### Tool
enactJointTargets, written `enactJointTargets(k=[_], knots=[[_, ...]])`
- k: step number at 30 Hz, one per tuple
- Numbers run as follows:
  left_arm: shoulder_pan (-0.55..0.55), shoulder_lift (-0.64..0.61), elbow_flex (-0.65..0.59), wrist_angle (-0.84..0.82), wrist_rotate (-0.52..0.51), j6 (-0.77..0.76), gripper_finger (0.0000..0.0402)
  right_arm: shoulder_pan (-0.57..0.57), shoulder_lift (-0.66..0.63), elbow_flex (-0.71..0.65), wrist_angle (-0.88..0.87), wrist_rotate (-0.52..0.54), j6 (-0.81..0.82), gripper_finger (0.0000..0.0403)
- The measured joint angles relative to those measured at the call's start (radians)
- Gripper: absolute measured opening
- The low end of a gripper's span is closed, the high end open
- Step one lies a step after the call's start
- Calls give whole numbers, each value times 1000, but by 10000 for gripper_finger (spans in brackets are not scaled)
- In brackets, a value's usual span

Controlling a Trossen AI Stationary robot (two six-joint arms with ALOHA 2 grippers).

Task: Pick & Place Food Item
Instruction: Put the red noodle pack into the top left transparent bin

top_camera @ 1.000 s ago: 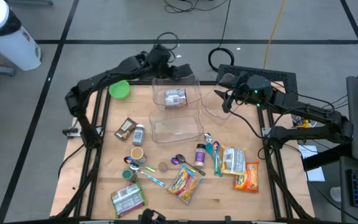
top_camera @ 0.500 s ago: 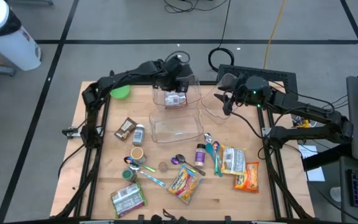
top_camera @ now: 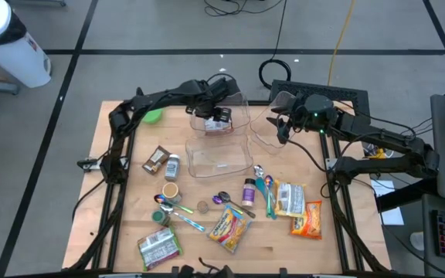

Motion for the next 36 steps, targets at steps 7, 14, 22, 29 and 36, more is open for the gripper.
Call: enactJointTargets(k=[7,14,22,29,36], knots=[[27,0,-41,11,8,12,177,0,0,0,-1,0,-17,171],[32,0,-42,57,8,103,177,0,0,0,-1,1,-47,171],[28,0,-42,82,22,334,177,-1,0,0,-1,1,-64,171],[7,-1,-42,83,-35,486,177,-6,0,0,-1,1,-70,171],[3,-1,-42,84,-35,554,177,-47,0,0,-1,1,-70,171]])
